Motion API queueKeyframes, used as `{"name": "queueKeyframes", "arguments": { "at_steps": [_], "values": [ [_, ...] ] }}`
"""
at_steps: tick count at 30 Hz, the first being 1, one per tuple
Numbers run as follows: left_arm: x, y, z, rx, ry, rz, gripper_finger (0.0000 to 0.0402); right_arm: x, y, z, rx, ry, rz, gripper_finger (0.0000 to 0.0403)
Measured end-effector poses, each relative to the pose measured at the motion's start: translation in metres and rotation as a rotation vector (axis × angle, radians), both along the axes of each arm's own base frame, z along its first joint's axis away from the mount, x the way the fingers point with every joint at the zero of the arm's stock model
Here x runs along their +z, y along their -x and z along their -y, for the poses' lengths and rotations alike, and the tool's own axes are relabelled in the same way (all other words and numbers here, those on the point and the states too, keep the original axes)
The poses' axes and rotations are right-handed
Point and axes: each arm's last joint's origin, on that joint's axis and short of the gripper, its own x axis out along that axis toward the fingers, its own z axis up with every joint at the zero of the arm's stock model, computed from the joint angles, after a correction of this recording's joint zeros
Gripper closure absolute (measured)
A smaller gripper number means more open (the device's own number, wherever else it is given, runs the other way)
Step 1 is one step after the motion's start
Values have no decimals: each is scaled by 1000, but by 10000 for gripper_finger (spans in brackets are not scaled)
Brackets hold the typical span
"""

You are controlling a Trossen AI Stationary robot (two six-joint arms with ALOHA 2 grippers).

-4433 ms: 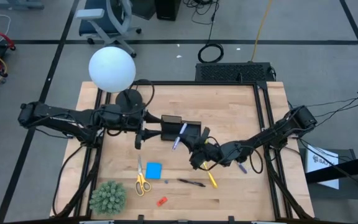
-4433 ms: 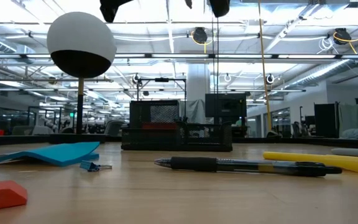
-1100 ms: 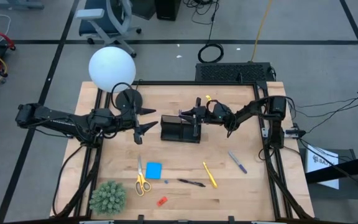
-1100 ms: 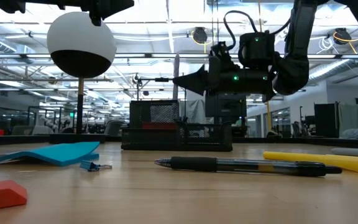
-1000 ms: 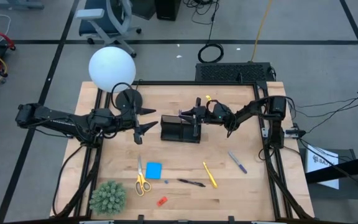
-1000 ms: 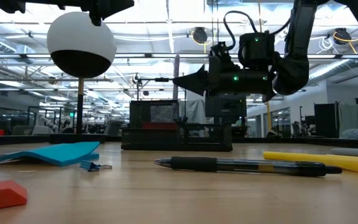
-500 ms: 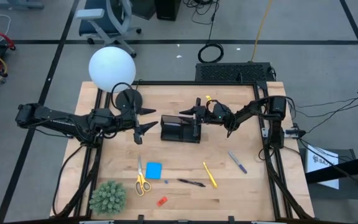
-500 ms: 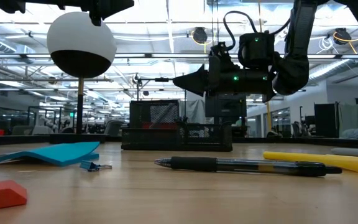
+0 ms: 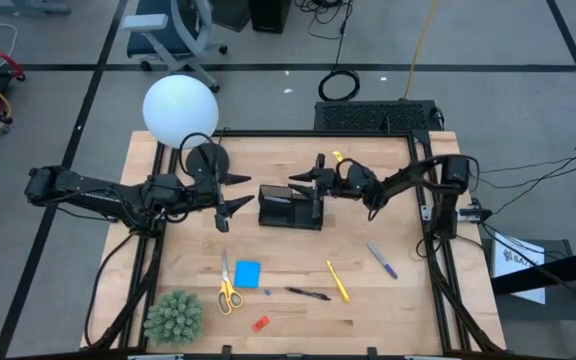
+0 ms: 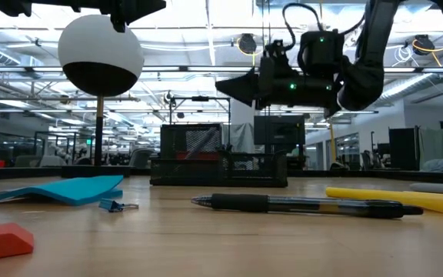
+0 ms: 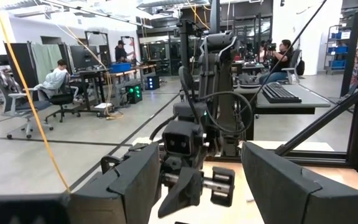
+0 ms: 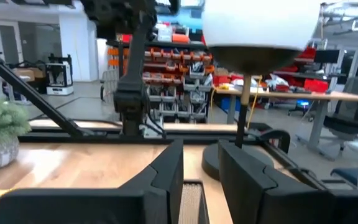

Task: Pick and place office supplies into organizer
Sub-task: Put the blue marker pen into the black desk organizer

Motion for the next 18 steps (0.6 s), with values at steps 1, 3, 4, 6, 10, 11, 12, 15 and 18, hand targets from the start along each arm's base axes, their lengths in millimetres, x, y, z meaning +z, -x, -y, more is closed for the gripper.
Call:
{"name": "queueKeyframes", "arguments": {
  "at_steps": [1,3,4,6,10,11,12,15,18],
  "values": [
    [0,0,0,0,0,-3,167,3,0,-2,5,7,7,314],
    [-1,0,0,0,-1,-6,167,9,1,-6,14,26,6,313],
    [-1,0,0,-1,0,-6,167,12,1,-8,18,41,1,312],
    [-1,0,0,-15,-1,-6,167,17,1,-13,27,81,-17,310],
    [-1,0,1,-36,0,-5,167,31,5,-24,48,176,-57,310],
    [-1,0,2,-37,0,-5,167,34,6,-27,53,199,-65,310],
    [-1,0,2,-37,0,-5,167,38,8,-29,60,218,-74,311],
    [-1,0,2,-37,0,-5,167,51,13,-37,78,259,-89,314],
    [-1,0,2,-37,0,-5,167,63,20,-45,97,285,-96,313]
  ]
}}
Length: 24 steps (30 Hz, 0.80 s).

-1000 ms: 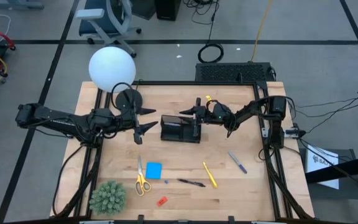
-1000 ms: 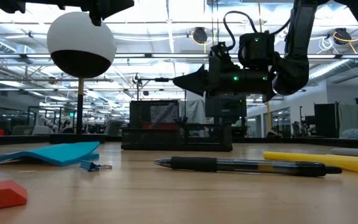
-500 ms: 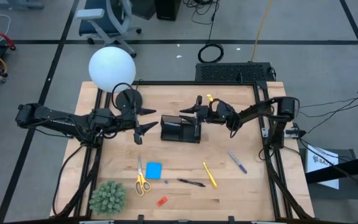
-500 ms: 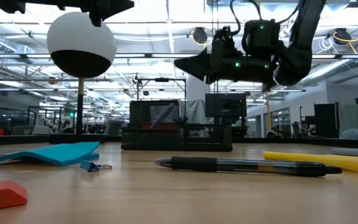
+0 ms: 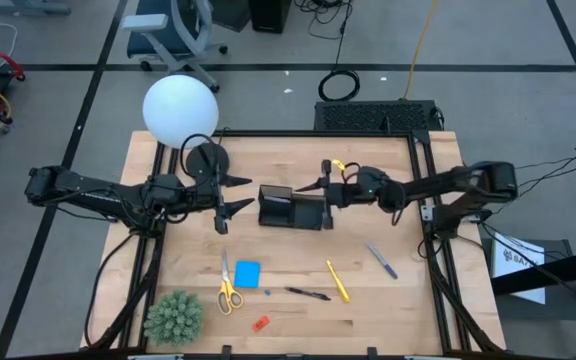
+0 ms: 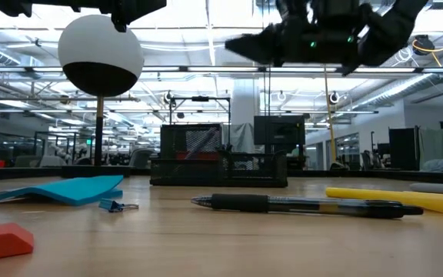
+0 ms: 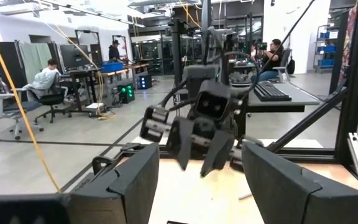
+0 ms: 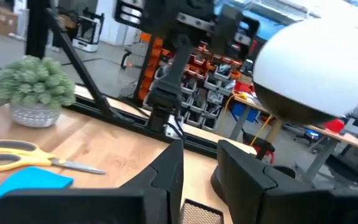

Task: Pick and place office supplies into organizer
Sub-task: Put the blue marker pen into the black desk organizer

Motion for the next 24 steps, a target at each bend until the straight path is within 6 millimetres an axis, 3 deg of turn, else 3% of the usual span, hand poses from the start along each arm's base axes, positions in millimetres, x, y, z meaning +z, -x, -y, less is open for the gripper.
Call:
{"name": "queueKeyframes", "arguments": {
  "at_steps": [5,24],
  "values": [
    [0,0,0,0,0,0,167,18,12,-11,1,40,-17,314],
    [0,0,0,2,-1,0,167,64,63,-66,-394,173,-35,319]
  ]
}}
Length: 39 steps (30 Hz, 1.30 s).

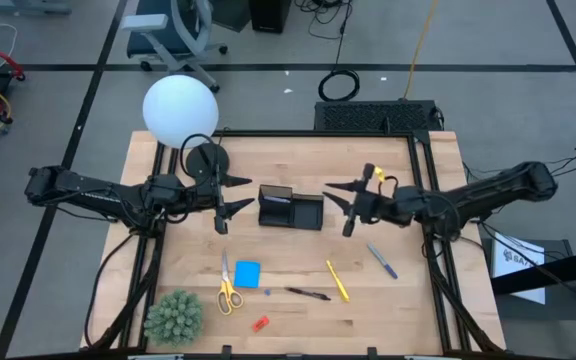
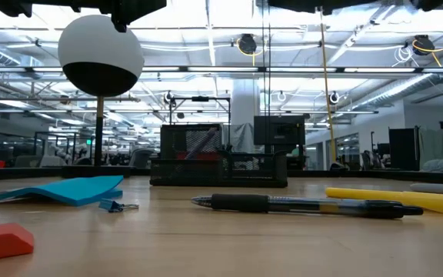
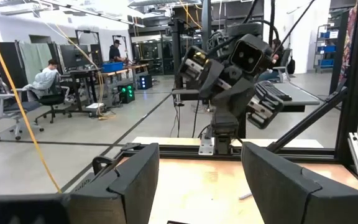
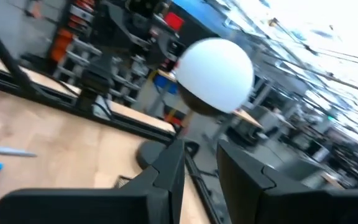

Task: Pick and place office supplies into organizer
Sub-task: Put the blue marker pen into the black desk organizer

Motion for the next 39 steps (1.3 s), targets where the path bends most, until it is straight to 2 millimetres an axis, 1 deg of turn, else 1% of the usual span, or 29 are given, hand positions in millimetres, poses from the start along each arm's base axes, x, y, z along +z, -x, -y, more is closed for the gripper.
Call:
{"name": "queueKeyframes", "arguments": {
  "at_steps": [4,7,11,15,22,27,33,37,39],
  "values": [
    [0,0,0,0,0,0,167,10,5,-9,-104,6,-50,319],
    [0,0,0,0,0,0,167,19,6,-16,-168,-33,-92,319],
    [0,0,0,1,-2,0,167,29,8,-24,-164,-153,-108,319],
    [0,0,0,1,-1,-1,167,34,12,-30,-155,-242,-139,320],
    [-1,0,0,1,-2,-7,167,33,21,-33,-196,-370,-233,324],
    [-1,0,0,1,-3,-8,167,30,31,-30,-254,-441,-336,324],
    [-1,0,0,2,-2,-8,167,36,45,-28,-253,-684,-508,324],
    [-1,0,0,2,0,-7,167,31,52,-30,-230,-854,-645,329],
    [-1,0,0,2,1,-7,167,27,55,-30,-247,-927,-706,331]
  ]
}}
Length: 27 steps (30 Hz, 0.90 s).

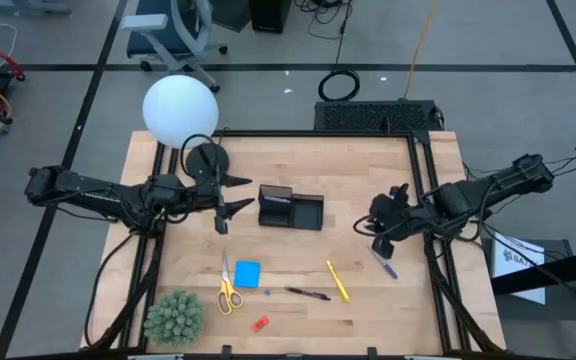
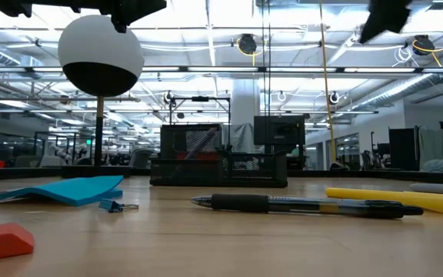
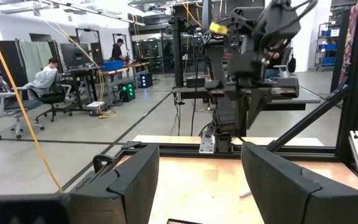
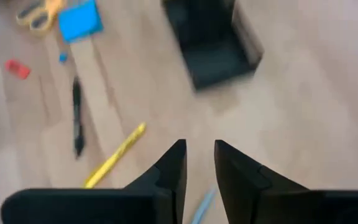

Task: Pick and place office supplies into organizer
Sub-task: Put the blue marker pen into the black desk organizer

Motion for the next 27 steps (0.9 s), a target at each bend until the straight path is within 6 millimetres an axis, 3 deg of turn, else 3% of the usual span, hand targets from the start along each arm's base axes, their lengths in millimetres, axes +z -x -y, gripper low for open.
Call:
{"name": "queueKeyframes", "arguments": {
  "at_steps": [7,17,27],
  "values": [
    [0,0,0,1,0,0,167,-21,10,-2,-115,-234,-186,342],
    [0,0,0,2,-5,0,167,-60,23,-9,-246,-398,-397,347],
    [0,0,0,3,-17,-1,167,-78,18,-14,-190,-407,-319,346]
  ]
}}
